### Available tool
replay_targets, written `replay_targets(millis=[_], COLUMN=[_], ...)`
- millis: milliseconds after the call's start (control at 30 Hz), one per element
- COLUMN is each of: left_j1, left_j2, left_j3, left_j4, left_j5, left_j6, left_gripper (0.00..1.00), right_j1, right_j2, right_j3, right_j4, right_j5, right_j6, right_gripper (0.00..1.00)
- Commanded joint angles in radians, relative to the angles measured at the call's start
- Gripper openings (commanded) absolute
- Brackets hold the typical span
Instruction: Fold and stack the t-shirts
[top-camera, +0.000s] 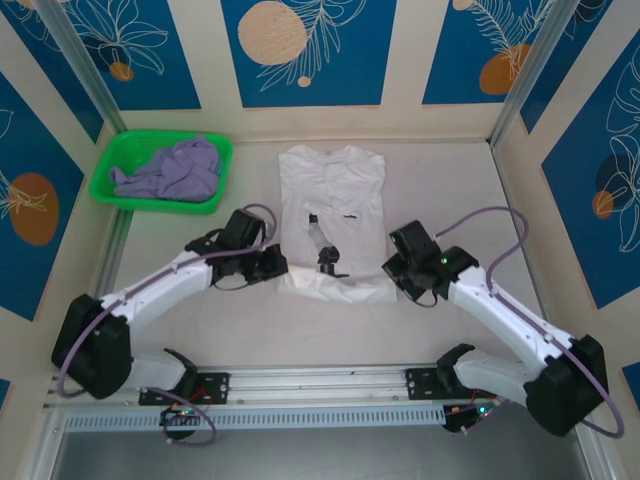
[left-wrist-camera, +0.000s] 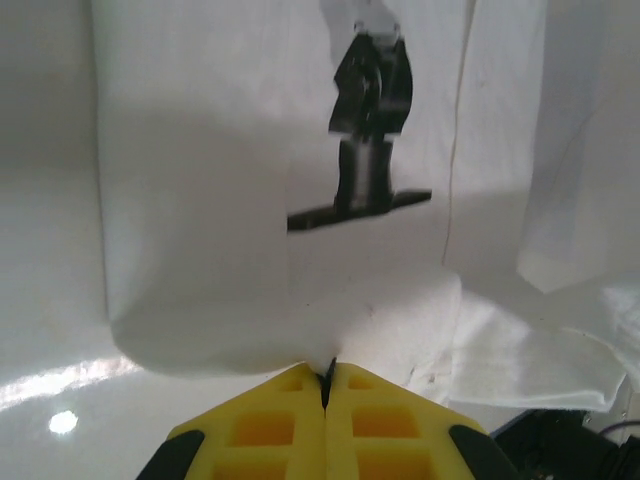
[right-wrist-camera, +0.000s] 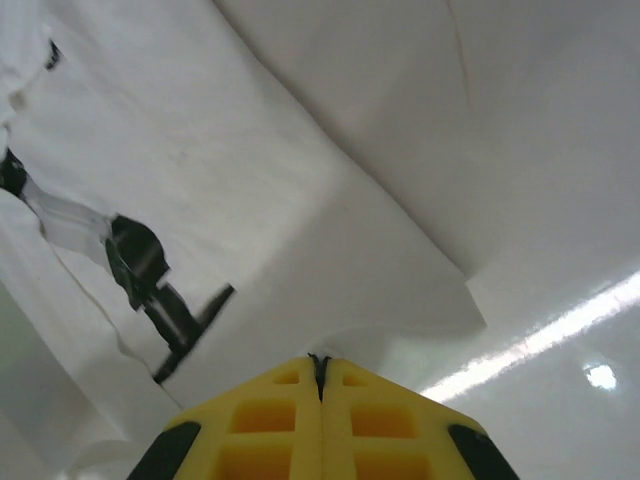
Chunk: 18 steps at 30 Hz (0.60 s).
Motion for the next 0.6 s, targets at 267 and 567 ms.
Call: replay_targets(millis=[267,567], left_j1=[0.151,0.213], left_j2=[0.377,0.478], left_j3=[0.284,0.363], left_j4=[0.056,0.065], left_j5=[0.099,0.085], left_j6=[0.055,0.057], left_gripper=[0.0,0.0], right_j1=[-0.216,-0.263], right_j2=[0.458,0.771], right_j3=[0.349,0.598], right_j4=[0.12,0.073], right_j5=[-0.178,-0.237], right_j6=[-0.248,-0.271], right_gripper=[0.0,0.0])
